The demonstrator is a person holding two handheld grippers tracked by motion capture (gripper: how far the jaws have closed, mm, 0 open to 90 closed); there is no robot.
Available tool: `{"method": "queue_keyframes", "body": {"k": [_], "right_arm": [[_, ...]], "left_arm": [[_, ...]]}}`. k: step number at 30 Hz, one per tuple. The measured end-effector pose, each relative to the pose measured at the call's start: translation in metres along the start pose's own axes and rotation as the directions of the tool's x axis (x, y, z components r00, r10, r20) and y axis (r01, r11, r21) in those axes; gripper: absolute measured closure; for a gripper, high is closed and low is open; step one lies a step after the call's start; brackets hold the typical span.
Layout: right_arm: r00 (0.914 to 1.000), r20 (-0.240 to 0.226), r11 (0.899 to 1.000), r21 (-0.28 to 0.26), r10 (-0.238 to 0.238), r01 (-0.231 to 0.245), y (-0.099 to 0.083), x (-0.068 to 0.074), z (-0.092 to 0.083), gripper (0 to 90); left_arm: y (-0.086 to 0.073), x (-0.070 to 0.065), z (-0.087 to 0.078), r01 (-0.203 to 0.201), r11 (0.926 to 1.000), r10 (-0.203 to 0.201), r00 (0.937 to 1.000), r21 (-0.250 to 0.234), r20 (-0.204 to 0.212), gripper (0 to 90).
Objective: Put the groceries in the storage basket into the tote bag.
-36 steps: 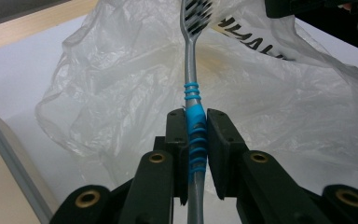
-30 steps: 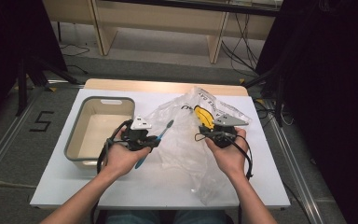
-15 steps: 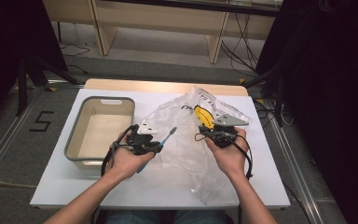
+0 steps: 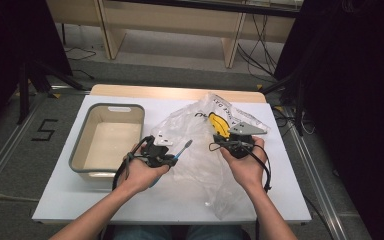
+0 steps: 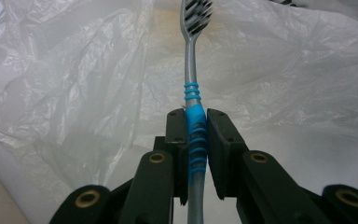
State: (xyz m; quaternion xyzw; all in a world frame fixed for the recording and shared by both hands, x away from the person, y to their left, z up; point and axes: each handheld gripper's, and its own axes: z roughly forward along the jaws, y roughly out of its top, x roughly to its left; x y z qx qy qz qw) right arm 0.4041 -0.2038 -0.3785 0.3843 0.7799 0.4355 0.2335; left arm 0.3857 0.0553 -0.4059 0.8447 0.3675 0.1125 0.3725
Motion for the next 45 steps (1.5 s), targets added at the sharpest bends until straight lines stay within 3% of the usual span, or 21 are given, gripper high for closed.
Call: {"method": "queue_keyframes", "body": {"k": [24,37,45], "right_arm": [[0.9999,-0.006,1.000,-0.006,-0.008,0.008,0.002,0.002,-0.001,90.0],[0.9997,-0.017,1.000,-0.003,-0.014,0.014,0.002,0.005,-0.001,90.0],[0.9995,-0.028,1.000,0.006,-0.017,0.017,0.001,0.008,0.002,90.0]], "left_arm": [[0.006,-0.001,0.027,0.005,0.9988,-0.004,1.0000,0.049,-0.006,78.7],[0.016,-0.004,0.051,0.020,0.9962,-0.019,0.9998,0.085,-0.006,78.6],[0.030,-0.011,0.067,0.004,0.9973,-0.002,0.9996,0.073,-0.027,78.6]]}}
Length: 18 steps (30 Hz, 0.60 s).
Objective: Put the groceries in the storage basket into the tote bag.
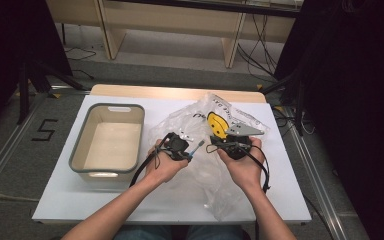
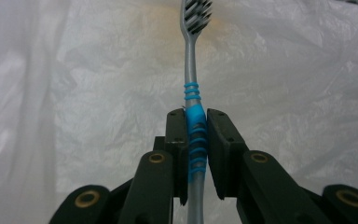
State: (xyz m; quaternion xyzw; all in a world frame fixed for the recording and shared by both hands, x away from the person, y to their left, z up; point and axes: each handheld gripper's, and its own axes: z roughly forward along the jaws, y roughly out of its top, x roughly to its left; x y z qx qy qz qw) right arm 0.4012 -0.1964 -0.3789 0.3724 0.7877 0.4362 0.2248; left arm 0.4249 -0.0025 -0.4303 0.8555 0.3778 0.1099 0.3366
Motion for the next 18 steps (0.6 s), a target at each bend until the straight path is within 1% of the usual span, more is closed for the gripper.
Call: {"method": "queue_keyframes", "body": {"k": [5,8,10,15,17,18], "right_arm": [[0.9999,-0.009,1.000,0.009,-0.008,0.008,-0.002,0.002,0.003,90.0],[0.9999,-0.009,1.000,0.012,-0.007,0.007,-0.002,0.002,0.003,90.0],[0.9999,-0.009,1.000,0.013,-0.007,0.007,-0.002,0.002,0.003,90.0],[1.0000,-0.007,1.000,0.015,-0.001,0.001,-0.003,0.000,0.003,90.0],[1.0000,-0.007,1.000,0.014,-0.001,0.001,-0.003,0.000,0.003,90.0],[1.0000,-0.008,1.000,0.014,-0.002,0.002,-0.003,0.000,0.003,90.0]], "left_arm": [[0.010,-0.005,0.010,-0.004,0.9997,0.004,0.9999,-0.024,-0.015,78.5],[0.014,-0.006,0.015,-0.009,0.9994,0.008,0.9997,-0.032,-0.025,78.4],[0.016,-0.007,0.018,-0.019,0.9982,0.017,0.9994,-0.057,-0.030,78.4],[0.019,-0.006,0.024,-0.065,0.9897,0.059,0.9970,-0.127,-0.050,78.2],[0.019,-0.005,0.027,-0.080,0.9862,0.072,0.9957,-0.145,-0.058,78.1],[0.019,-0.005,0.028,-0.080,0.9848,0.071,0.9956,-0.154,-0.062,78.1]]}}
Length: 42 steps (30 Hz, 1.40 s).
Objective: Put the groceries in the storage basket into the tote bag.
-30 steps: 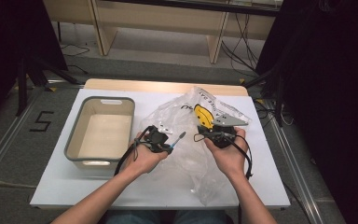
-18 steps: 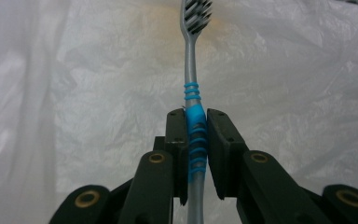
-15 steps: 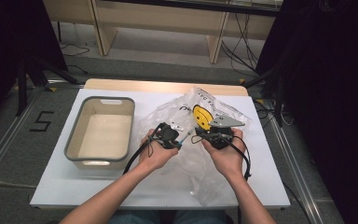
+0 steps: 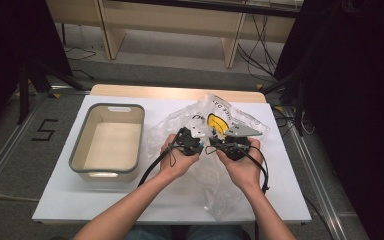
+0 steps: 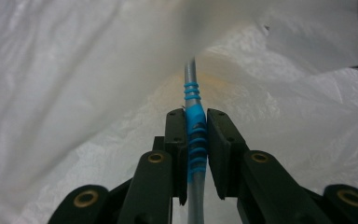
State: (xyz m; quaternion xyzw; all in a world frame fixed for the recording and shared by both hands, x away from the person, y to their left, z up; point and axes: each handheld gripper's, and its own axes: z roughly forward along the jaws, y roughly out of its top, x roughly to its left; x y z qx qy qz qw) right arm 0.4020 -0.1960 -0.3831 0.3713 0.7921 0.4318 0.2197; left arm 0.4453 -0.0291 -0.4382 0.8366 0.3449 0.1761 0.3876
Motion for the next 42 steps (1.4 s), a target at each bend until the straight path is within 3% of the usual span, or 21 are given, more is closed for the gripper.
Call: {"method": "queue_keyframes", "body": {"k": [9,15,19,24,30,36,38,41,42], "right_arm": [[0.9999,0.005,1.000,0.005,0.009,-0.009,-0.001,-0.002,0.000,90.0],[0.9999,0.010,1.000,0.013,0.012,-0.012,-0.003,-0.004,0.000,90.0],[0.9999,0.007,1.000,0.020,0.011,-0.011,-0.004,-0.005,0.000,90.0],[0.9999,0.001,0.999,0.045,0.012,-0.013,-0.008,-0.004,0.000,90.0],[0.9996,-0.027,0.995,0.104,0.000,0.003,-0.016,-0.001,0.004,90.0],[0.9968,-0.078,0.982,0.187,-0.015,0.030,-0.026,0.004,0.010,90.0],[0.9949,-0.099,0.975,0.220,-0.020,0.042,-0.030,0.005,0.013,90.0],[0.9910,-0.131,0.960,0.274,-0.024,0.060,-0.037,0.008,0.018,90.0],[0.9898,-0.141,0.955,0.290,-0.024,0.064,-0.040,0.009,0.020,90.0]], "left_arm": [[0.000,-0.003,0.010,-0.034,0.9980,0.033,0.9992,-0.054,-0.020,76.2],[0.000,-0.009,0.003,-0.055,0.9975,0.055,0.9985,-0.044,-0.008,64.8],[-0.005,-0.012,-0.018,-0.058,0.9974,0.059,0.9983,-0.043,0.002,58.1],[-0.017,-0.016,-0.057,-0.073,0.9966,0.074,0.9970,-0.038,0.020,54.3],[-0.033,-0.005,-0.096,-0.034,0.9971,0.034,0.9994,-0.069,-0.003,53.8],[-0.036,0.016,-0.112,0.008,0.9945,-0.015,0.9976,-0.105,-0.068,54.7],[-0.035,0.023,-0.109,0.027,0.9944,-0.035,0.9959,-0.102,-0.083,55.9],[-0.035,0.028,-0.098,0.003,0.9970,-0.014,0.9905,-0.078,-0.137,58.1],[-0.036,0.029,-0.094,0.003,0.9981,-0.011,0.9908,-0.061,-0.135,59.5]]}}
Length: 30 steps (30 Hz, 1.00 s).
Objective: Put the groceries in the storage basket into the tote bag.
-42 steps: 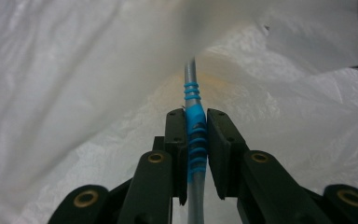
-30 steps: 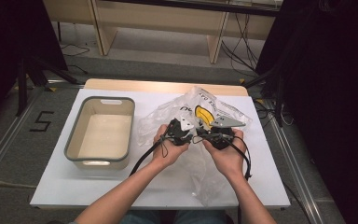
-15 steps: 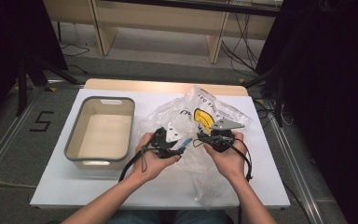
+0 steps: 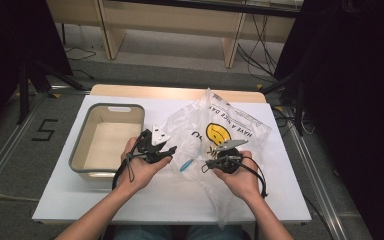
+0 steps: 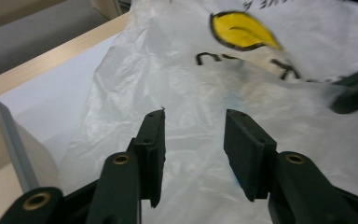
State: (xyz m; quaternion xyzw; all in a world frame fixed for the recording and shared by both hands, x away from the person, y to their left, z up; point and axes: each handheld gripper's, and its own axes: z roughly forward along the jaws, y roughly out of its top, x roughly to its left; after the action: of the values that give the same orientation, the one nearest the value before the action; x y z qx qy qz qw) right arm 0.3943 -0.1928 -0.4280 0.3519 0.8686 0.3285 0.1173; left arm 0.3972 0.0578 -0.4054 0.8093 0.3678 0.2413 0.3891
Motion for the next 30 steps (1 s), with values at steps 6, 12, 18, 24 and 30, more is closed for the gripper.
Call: {"method": "queue_keyframes", "body": {"k": [6,12,18,24,30], "right_arm": [[0.9988,-0.048,0.997,0.080,-0.001,0.005,-0.008,0.003,0.014,90.0],[0.9966,-0.083,0.991,0.132,-0.004,0.015,-0.015,0.007,0.024,87.3],[0.9922,-0.119,0.999,0.016,0.036,-0.034,-0.009,0.006,-0.001,69.6],[0.9858,-0.036,0.979,-0.117,0.164,-0.167,-0.013,-0.026,-0.040,60.2],[0.9712,0.053,0.971,-0.076,0.233,-0.228,-0.035,-0.047,-0.043,56.3]], "left_arm": [[-0.007,-0.002,0.022,-0.004,0.9963,0.003,1.0000,0.086,0.008,67.9],[-0.014,-0.002,0.034,-0.001,0.9895,0.000,1.0000,0.145,0.001,75.5],[-0.019,-0.002,0.040,0.004,0.9834,-0.006,1.0000,0.181,0.007,76.6],[-0.025,-0.002,0.040,0.009,0.9798,-0.011,0.9999,0.200,0.010,75.4],[-0.032,-0.005,0.038,0.003,0.9820,-0.010,0.9992,0.189,0.038,71.7]]}}
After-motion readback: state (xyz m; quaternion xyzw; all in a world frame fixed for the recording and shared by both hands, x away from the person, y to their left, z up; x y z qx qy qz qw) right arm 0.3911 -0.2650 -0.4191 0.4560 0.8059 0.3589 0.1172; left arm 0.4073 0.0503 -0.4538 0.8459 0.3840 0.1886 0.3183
